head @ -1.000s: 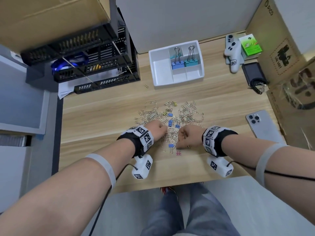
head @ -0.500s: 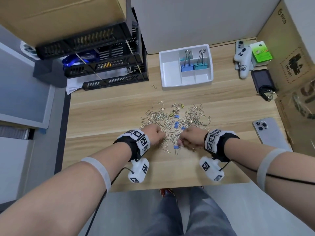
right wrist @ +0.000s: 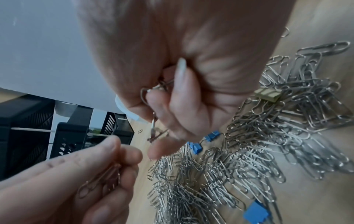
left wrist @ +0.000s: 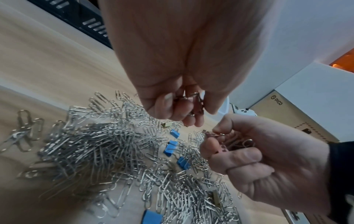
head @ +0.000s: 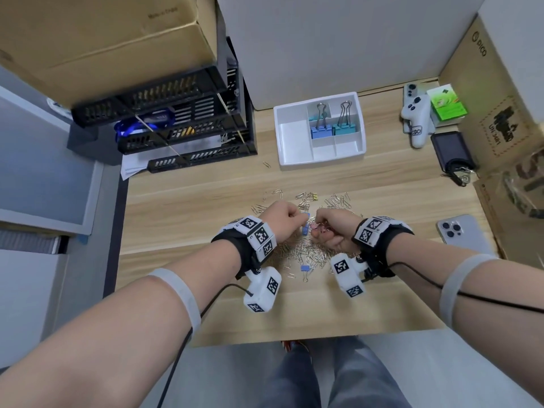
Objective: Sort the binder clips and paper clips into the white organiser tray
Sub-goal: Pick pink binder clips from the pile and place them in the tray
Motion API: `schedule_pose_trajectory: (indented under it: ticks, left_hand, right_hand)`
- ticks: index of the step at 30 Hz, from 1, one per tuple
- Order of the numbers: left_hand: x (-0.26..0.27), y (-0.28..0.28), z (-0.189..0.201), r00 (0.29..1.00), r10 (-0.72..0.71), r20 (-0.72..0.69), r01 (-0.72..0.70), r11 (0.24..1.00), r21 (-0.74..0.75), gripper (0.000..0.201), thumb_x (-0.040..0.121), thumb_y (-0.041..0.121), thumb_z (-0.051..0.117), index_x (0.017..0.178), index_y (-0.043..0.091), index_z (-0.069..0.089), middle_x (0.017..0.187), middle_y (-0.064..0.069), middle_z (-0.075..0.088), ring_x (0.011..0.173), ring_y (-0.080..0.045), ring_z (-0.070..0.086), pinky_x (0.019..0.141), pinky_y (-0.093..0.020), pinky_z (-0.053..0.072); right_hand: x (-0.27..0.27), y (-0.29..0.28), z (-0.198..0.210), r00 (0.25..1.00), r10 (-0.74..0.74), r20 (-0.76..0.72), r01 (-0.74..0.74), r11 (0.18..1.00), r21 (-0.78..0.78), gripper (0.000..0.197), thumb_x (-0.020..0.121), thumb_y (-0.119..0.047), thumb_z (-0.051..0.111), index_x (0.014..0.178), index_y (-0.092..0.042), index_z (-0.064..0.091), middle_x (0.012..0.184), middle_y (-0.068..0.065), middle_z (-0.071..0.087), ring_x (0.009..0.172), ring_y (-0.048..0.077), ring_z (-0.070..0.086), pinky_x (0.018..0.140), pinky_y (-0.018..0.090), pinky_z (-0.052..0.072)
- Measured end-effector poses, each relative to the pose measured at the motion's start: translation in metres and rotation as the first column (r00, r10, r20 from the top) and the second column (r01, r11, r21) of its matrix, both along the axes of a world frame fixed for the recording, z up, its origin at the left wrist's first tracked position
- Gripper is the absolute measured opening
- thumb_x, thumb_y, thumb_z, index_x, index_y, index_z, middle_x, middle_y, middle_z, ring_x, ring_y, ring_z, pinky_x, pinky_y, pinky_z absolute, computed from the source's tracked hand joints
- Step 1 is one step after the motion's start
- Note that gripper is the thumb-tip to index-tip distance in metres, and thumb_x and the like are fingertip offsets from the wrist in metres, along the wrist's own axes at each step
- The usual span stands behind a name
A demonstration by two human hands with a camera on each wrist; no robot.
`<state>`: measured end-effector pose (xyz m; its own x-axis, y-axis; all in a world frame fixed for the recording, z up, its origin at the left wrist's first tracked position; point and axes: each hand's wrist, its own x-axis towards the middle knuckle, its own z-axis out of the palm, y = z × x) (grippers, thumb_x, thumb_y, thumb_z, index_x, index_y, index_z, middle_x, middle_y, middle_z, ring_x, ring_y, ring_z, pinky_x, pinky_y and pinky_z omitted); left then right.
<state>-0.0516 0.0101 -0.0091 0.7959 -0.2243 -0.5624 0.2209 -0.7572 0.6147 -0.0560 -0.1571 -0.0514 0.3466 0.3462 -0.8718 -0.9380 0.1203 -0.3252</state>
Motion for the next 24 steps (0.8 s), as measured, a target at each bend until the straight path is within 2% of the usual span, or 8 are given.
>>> schedule_pose_trajectory:
  ticks: [4,6,8,10,12,15,21,24]
  left_hand:
    - [0.01,-0.02,0.01,1.0,0.0,-0.021,0.0,1.0,-0.023,0.034,0.093,0.029,0.055,0.075,0.003,0.065,0.056,-0.001,0.051,0.041,-0.01,0.04,0.046,-0.021,0.032]
    - [0.018,-0.031,0.016,0.999,0.02,-0.045,-0.022,0.998,-0.05,0.03,0.093,0.022,0.05,0.08,0.002,0.069,0.063,-0.008,0.06,0.045,-0.015,0.05,0.047,-0.025,0.043]
    - [0.024,-0.039,0.018,0.993,0.069,-0.092,-0.079,0.99,-0.114,0.028,0.091,0.016,0.044,0.08,0.011,0.07,0.074,-0.015,0.069,0.061,-0.03,0.066,0.062,-0.04,0.058]
    - [0.028,-0.045,0.018,0.989,0.089,-0.114,-0.104,0.985,-0.137,0.031,0.089,0.014,0.038,0.082,0.022,0.068,0.081,-0.017,0.073,0.078,-0.039,0.071,0.075,-0.05,0.06]
    - [0.031,-0.048,0.018,0.989,0.09,-0.118,-0.106,0.985,-0.134,0.035,0.09,0.011,0.036,0.086,0.025,0.067,0.079,-0.013,0.073,0.085,-0.035,0.072,0.081,-0.047,0.059]
    - [0.038,-0.052,0.02,0.986,0.111,-0.124,-0.129,0.98,-0.151,0.035,0.092,0.004,0.037,0.097,0.017,0.07,0.083,-0.014,0.072,0.086,-0.031,0.072,0.082,-0.043,0.06]
    - [0.057,-0.056,0.023,0.984,0.12,-0.128,-0.142,0.973,-0.183,0.04,0.093,0.005,0.042,0.128,0.016,0.057,0.091,-0.01,0.074,0.075,-0.027,0.072,0.067,-0.037,0.059]
    - [0.074,-0.058,0.031,0.969,0.22,-0.115,-0.244,0.929,-0.279,0.031,0.095,0.005,0.044,0.124,0.01,0.054,0.095,-0.014,0.071,0.069,-0.025,0.069,0.071,-0.041,0.06]
  right_hand:
    - [0.005,-0.002,-0.005,0.999,0.028,-0.044,-0.025,0.998,0.064,0.012,0.086,-0.011,0.04,0.079,-0.005,0.048,0.064,0.008,0.048,0.035,0.006,0.031,0.027,0.014,0.019]
    - [0.009,-0.004,-0.009,0.998,0.021,-0.055,-0.018,0.999,0.04,0.014,0.087,-0.014,0.042,0.083,-0.004,0.051,0.066,0.008,0.049,0.038,0.007,0.034,0.028,0.015,0.024]
    - [0.012,-0.008,-0.013,0.999,-0.017,-0.029,0.017,1.0,0.005,0.019,0.091,-0.017,0.043,0.08,-0.005,0.054,0.065,0.007,0.051,0.039,0.009,0.041,0.029,0.016,0.03]
    - [0.015,-0.01,-0.013,0.997,-0.08,-0.007,0.081,0.996,0.037,0.025,0.094,-0.018,0.042,0.075,-0.007,0.054,0.061,0.005,0.053,0.041,0.013,0.049,0.034,0.019,0.04]
    - [0.02,-0.011,-0.012,0.986,-0.166,-0.02,0.167,0.98,0.11,0.032,0.097,-0.02,0.043,0.071,-0.007,0.056,0.056,0.004,0.055,0.042,0.014,0.054,0.043,0.021,0.05]
    - [0.031,-0.013,-0.012,0.952,-0.29,-0.095,0.303,0.931,0.202,0.036,0.1,-0.024,0.043,0.072,-0.005,0.058,0.056,0.007,0.055,0.045,0.017,0.058,0.048,0.022,0.055]
    - [0.048,-0.022,-0.016,0.949,-0.3,-0.101,0.315,0.927,0.205,0.022,0.097,-0.019,0.052,0.082,-0.003,0.057,0.063,0.007,0.059,0.051,0.017,0.062,0.052,0.026,0.058]
    - [0.06,-0.025,-0.015,0.946,-0.303,-0.112,0.319,0.933,0.17,0.02,0.098,-0.022,0.054,0.088,-0.005,0.058,0.063,0.006,0.064,0.05,0.016,0.064,0.048,0.024,0.058]
